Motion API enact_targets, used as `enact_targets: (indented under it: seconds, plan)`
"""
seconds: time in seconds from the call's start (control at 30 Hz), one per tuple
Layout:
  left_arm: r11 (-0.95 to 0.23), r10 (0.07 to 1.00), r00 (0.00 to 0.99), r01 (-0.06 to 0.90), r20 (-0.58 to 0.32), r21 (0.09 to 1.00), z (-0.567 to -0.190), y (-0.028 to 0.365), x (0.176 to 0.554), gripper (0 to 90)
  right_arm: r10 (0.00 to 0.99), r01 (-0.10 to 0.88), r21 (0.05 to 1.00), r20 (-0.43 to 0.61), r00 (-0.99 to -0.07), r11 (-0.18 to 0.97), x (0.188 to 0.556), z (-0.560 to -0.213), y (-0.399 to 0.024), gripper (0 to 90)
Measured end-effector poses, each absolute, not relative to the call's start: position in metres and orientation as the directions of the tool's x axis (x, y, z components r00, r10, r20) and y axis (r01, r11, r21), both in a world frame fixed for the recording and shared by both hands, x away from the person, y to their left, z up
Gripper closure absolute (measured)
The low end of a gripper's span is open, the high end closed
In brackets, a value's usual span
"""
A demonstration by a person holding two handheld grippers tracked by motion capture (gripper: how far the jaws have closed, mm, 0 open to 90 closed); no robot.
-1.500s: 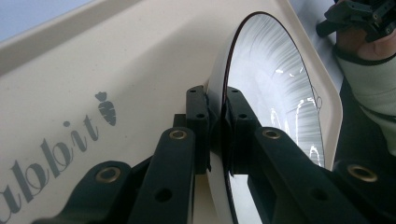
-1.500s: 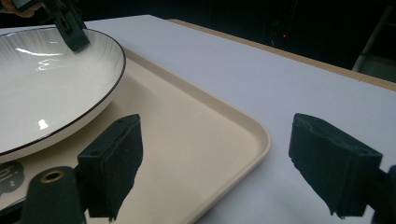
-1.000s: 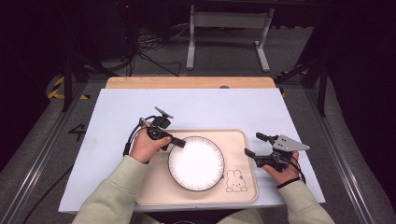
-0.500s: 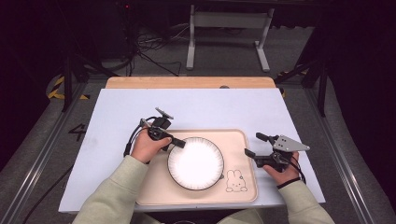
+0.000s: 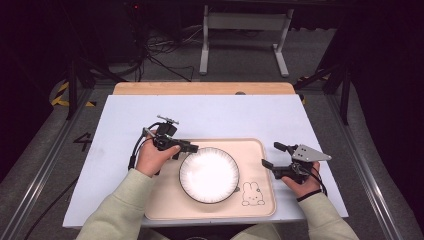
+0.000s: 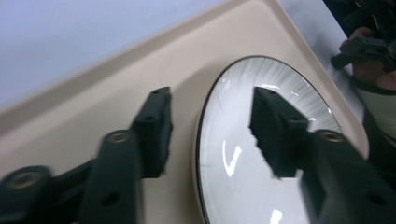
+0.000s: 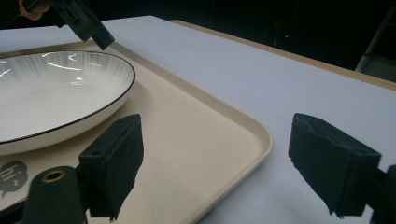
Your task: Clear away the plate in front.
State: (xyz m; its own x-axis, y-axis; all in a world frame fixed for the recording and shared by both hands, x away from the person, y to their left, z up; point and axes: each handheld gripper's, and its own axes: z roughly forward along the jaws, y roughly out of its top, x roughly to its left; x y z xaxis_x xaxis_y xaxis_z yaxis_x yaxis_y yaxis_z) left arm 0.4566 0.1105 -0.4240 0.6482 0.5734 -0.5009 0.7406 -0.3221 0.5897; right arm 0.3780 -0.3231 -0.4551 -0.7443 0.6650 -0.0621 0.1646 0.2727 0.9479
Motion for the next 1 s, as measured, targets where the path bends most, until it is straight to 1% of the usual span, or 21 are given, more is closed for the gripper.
enact_targets:
  seconds: [0.33,0.5,0.67,1.0]
  plan:
    - [-0.316,0.559,0.704,0.669,-0.438,0.673,-0.41,0.129,0.434,39.1,0.654,0.175,0.948,-0.044,-0.755,0.265,0.379,-0.455,-0.324,17.7]
    - [-0.295,0.567,0.713,0.643,-0.412,0.707,-0.407,0.145,0.421,37.6,0.657,0.214,0.947,0.003,-0.754,0.241,0.384,-0.454,-0.327,17.8]
    - [-0.281,0.579,0.718,0.621,-0.386,0.732,-0.403,0.16,0.411,35.1,0.652,0.208,0.954,0.018,-0.758,0.217,0.384,-0.455,-0.33,17.4]
    - [-0.257,0.603,0.716,0.592,-0.352,0.764,-0.401,0.186,0.393,30.7,0.65,0.236,0.953,0.059,-0.757,0.188,0.387,-0.455,-0.333,17.2]
